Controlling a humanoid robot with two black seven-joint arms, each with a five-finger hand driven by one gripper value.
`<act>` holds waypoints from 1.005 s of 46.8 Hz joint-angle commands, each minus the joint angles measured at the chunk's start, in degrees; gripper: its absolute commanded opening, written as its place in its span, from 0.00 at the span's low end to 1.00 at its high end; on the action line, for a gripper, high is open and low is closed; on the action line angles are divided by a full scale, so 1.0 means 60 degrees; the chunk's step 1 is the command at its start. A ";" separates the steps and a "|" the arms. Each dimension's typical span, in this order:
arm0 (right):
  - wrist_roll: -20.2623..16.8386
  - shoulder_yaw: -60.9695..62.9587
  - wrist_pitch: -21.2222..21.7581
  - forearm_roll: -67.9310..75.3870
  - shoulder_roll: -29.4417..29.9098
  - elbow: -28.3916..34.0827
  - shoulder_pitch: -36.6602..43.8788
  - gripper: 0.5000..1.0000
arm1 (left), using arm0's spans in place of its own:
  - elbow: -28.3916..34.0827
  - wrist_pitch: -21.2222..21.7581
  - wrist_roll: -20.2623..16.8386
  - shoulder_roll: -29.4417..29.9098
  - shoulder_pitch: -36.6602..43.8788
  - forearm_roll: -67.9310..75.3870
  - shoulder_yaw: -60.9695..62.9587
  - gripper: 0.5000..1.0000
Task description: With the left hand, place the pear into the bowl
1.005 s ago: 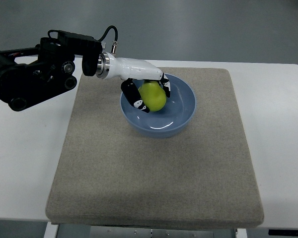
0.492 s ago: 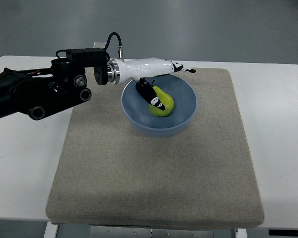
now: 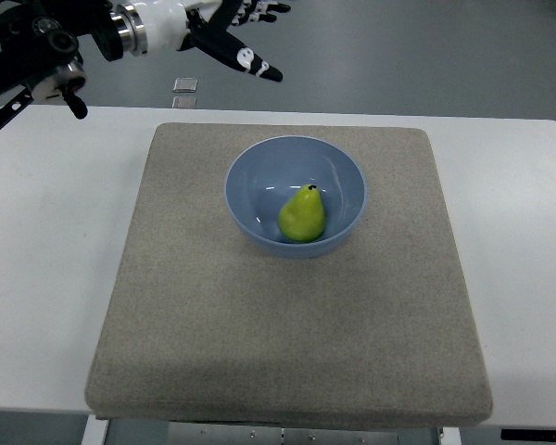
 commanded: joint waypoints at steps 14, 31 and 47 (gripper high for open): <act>0.0000 0.0000 0.0000 0.0000 0.0000 0.0000 -0.0001 0.85 | 0.3315 -0.1876 0.0312 0.0059 0.0840 -0.3617 -0.0092 0.99; 0.0000 0.0015 0.0000 0.0000 0.0000 0.0015 -0.0001 0.85 | 0.4898 -0.2701 0.1893 0.0059 0.1836 -0.7515 -0.0106 1.00; 0.0000 0.0015 0.0087 0.0044 0.0000 0.0015 -0.0001 0.85 | 0.4884 -0.2701 0.2743 -0.0073 0.2847 -0.8791 -0.1335 1.00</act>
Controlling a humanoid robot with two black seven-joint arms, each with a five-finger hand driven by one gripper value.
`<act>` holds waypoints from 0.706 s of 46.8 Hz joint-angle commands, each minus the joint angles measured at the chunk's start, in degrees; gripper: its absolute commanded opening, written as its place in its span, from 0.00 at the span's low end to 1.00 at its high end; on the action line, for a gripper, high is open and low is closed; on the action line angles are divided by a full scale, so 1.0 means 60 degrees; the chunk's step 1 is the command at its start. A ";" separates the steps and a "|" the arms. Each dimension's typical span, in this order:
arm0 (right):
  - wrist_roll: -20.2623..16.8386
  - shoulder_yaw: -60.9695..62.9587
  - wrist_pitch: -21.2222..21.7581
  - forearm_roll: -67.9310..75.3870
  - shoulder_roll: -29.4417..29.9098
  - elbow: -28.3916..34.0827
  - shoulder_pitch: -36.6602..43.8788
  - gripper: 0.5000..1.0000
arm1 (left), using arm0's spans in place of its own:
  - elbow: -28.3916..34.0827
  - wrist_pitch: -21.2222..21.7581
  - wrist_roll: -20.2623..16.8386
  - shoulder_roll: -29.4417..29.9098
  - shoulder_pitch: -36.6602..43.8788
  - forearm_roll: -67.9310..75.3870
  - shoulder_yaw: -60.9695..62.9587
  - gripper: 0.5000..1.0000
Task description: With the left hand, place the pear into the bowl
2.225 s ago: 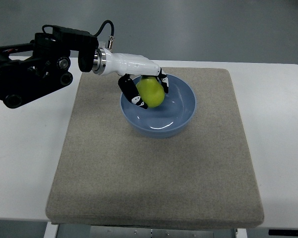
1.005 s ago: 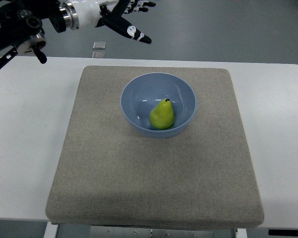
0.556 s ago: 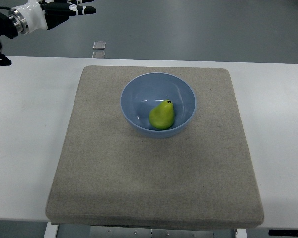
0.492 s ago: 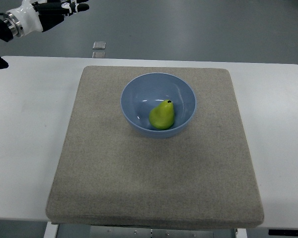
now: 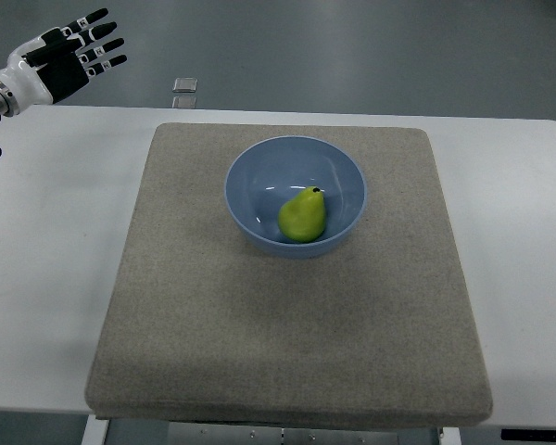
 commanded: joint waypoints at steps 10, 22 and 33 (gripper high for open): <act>0.0000 0.0014 0.0071 -0.0001 0.0000 0.0005 -0.0015 0.85 | -0.0009 0.0002 0.0753 -0.0319 0.0537 -0.0003 -0.1368 1.00; 0.0000 -0.0001 0.0086 -0.0001 0.0000 0.0019 -0.0117 0.85 | -0.0023 0.0002 0.0797 -0.0597 0.0669 -0.0017 -0.1544 1.00; 0.0000 -0.0001 0.0086 -0.0001 0.0000 0.0034 -0.0117 0.85 | -0.0038 0.0002 0.0827 -0.0686 0.0830 -0.0017 -0.1705 1.00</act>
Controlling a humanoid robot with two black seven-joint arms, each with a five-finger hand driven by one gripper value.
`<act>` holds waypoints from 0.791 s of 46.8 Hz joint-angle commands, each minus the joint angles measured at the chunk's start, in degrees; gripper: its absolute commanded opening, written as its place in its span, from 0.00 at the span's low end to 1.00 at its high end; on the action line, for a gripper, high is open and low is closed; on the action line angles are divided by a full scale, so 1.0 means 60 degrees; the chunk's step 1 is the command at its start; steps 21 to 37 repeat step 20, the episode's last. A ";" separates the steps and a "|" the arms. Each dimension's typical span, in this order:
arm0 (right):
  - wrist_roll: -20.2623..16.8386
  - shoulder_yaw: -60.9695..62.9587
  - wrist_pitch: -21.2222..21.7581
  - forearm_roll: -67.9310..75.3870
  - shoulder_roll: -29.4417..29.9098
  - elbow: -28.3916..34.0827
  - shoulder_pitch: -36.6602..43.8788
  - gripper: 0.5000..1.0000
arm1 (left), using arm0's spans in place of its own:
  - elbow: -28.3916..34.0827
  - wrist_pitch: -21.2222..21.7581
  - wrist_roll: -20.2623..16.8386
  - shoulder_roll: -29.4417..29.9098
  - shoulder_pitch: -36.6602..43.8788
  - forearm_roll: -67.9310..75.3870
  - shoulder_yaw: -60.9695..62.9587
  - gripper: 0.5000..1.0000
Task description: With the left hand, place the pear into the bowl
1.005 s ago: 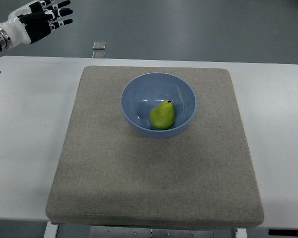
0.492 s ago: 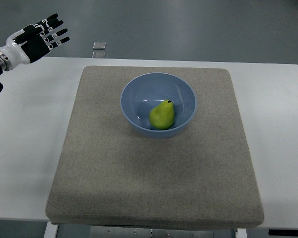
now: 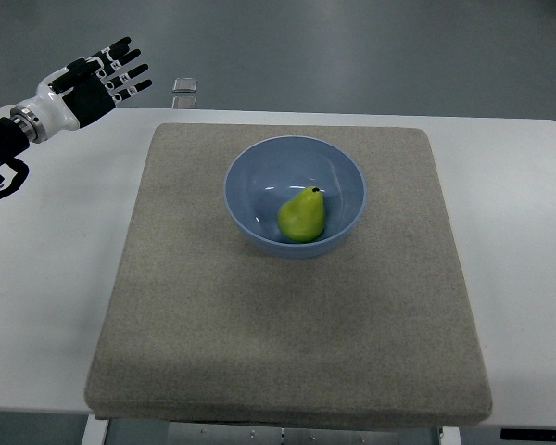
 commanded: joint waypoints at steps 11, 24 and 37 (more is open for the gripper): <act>0.0000 0.0001 -0.0001 -0.0016 0.0000 0.0029 -0.0013 0.85 | -0.0011 0.0001 0.0138 0.0004 0.0160 -0.0009 -0.0197 1.00; 0.0000 0.0001 -0.0089 -0.0002 0.0000 0.0015 -0.0013 0.85 | -0.0025 0.0001 0.0256 -0.0011 0.0160 0.0005 -0.0183 1.00; 0.0000 0.0001 -0.0089 -0.0002 0.0000 0.0015 -0.0013 0.85 | -0.0025 0.0001 0.0256 -0.0011 0.0160 0.0005 -0.0183 1.00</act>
